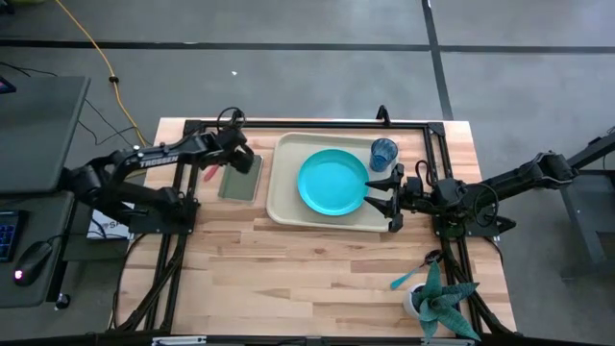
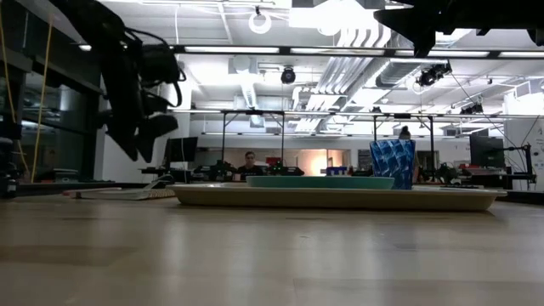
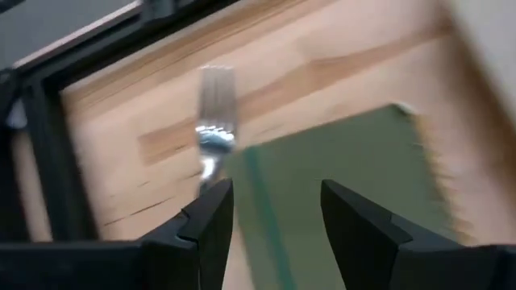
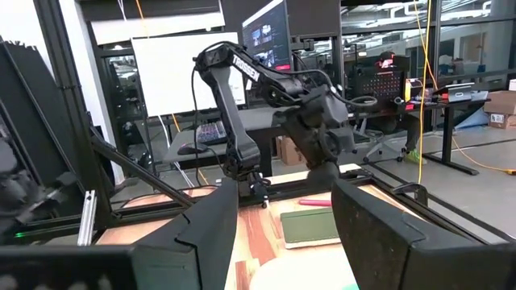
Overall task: Pick and place plate/cup/fork/spoon on tray
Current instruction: Put the pink fork on the gray table tray to the left of the light blue plate
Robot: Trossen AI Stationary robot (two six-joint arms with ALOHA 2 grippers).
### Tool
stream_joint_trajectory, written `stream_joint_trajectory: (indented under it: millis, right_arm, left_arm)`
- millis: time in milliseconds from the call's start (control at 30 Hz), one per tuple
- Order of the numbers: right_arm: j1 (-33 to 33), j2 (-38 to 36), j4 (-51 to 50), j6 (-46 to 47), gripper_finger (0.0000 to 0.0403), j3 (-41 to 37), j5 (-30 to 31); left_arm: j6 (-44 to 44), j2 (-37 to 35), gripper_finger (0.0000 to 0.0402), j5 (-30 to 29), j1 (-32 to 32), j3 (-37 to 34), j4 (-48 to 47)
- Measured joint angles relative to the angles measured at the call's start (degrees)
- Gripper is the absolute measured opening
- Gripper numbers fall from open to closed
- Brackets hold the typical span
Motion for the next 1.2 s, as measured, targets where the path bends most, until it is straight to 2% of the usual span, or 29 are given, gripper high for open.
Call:
stream_joint_trajectory:
  millis: [300,600,833,1033,1200]
  right_arm:
    - [0.0,0.0,0.0,0.01,0.0193,0.0,0.0]
    - [0.0,0.0,-0.26,0.16,0.0193,0.0,0.0]
    - [0.01,0.0,-0.26,0.48,0.0193,0.0,0.0]
    - [0.0,0.0,-0.26,0.61,0.0193,0.0,-0.02]
    - [0.02,0.0,-0.27,1.37,0.0193,0.0,-0.01]
  left_arm:
    - [-0.41,7.34,0.0168,-3.86,5.84,0.03,-0.28]
    - [-1.22,12.85,0.0168,-6.16,5.01,0.52,-0.76]
    - [-3.36,17.1,0.0168,-12.53,3.6,0.52,0.37]
    - [-3.38,17.73,0.0168,-8.29,3.62,0.5,1.02]
    - [-4.2,17.73,0.0168,-8.0,3.62,0.5,1.25]
